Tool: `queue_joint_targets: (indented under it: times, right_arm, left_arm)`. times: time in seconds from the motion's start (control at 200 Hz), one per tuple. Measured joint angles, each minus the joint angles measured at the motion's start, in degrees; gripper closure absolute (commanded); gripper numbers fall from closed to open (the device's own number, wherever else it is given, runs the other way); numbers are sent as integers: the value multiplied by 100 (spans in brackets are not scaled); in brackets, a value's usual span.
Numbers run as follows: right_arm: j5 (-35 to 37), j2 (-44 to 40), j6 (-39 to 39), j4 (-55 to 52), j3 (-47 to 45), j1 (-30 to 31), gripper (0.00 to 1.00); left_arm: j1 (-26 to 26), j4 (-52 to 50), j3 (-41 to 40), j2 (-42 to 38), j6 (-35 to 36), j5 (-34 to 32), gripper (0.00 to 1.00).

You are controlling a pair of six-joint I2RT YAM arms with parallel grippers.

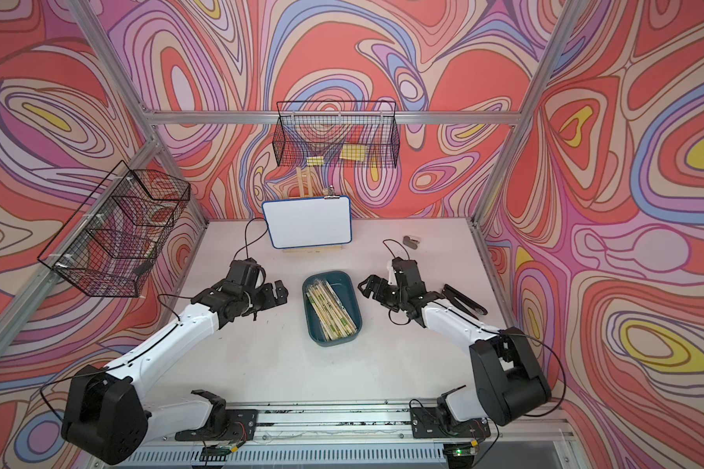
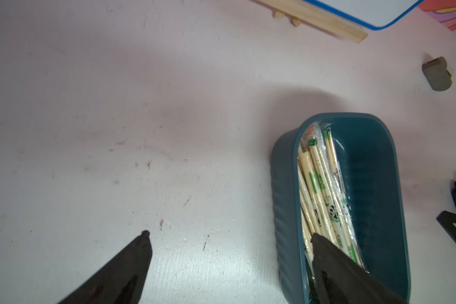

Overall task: Take the paired disposable chopsticks out of the storage box
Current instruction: Adjust the storage box at the center of the board.

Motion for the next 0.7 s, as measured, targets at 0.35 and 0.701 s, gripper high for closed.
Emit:
queue_joint_targets:
  times: [0.35,0.701]
  right_arm:
    - [391,1019,492,175,369,1340,7]
    - [894,1366,634,44,1126,2304,7]
  left_arm:
    - [15,15,-278,249,-295,-15,0]
    - [632,201,-186,708,-498,262,0]
